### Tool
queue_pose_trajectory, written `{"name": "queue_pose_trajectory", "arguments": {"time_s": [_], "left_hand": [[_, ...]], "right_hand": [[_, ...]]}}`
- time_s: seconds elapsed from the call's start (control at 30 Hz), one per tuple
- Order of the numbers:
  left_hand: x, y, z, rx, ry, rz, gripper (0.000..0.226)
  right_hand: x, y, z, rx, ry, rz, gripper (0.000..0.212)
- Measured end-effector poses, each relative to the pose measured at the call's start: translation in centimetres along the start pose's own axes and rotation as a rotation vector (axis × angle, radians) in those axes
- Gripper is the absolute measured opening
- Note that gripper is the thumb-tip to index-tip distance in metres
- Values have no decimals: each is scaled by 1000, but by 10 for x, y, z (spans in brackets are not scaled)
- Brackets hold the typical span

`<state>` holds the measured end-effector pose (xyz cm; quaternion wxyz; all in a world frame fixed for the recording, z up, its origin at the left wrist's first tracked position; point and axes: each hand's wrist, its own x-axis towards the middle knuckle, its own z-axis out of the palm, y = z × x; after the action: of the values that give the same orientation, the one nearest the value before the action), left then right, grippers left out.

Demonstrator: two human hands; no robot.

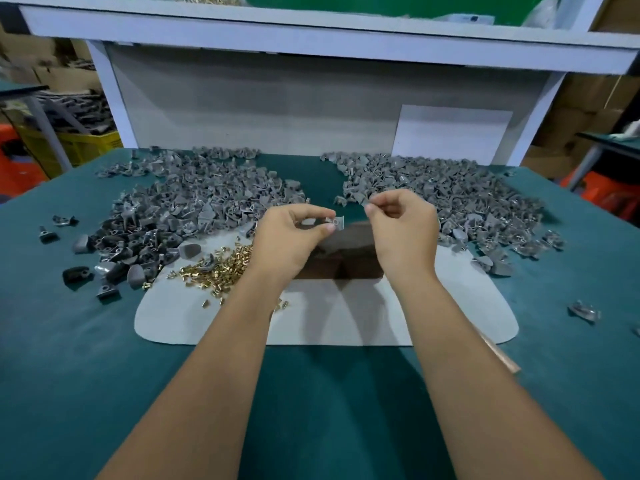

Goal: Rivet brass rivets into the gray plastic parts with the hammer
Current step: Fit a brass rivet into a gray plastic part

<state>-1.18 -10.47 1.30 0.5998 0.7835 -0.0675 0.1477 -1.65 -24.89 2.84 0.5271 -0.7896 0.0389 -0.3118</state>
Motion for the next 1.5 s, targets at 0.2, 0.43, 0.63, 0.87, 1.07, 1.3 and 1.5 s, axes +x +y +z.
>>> {"name": "queue_pose_trajectory", "arguments": {"time_s": [0.2,0.43,0.63,0.87,1.07,1.3,1.5], "left_hand": [[-1,-11,3,109,-44,-19,18],[0,-17,3,142,-104,70,19],[1,-20,4,116,-119,65,16],[0,-22,4,102,-101,57,11],[0,-23,4,107,-98,88,10],[-1,-23,7,38,-82,57,7],[-4,-22,10,2,-56,25,5]], "right_hand": [[-8,15,3,-2,-90,-8,23],[-14,17,10,72,-246,-105,32],[-11,18,12,69,-311,-115,36],[-7,20,11,44,-309,-94,40],[-6,18,14,-52,-340,-138,44],[-3,6,16,-400,-418,-347,48],[-7,11,19,-406,-373,-355,47]]}}
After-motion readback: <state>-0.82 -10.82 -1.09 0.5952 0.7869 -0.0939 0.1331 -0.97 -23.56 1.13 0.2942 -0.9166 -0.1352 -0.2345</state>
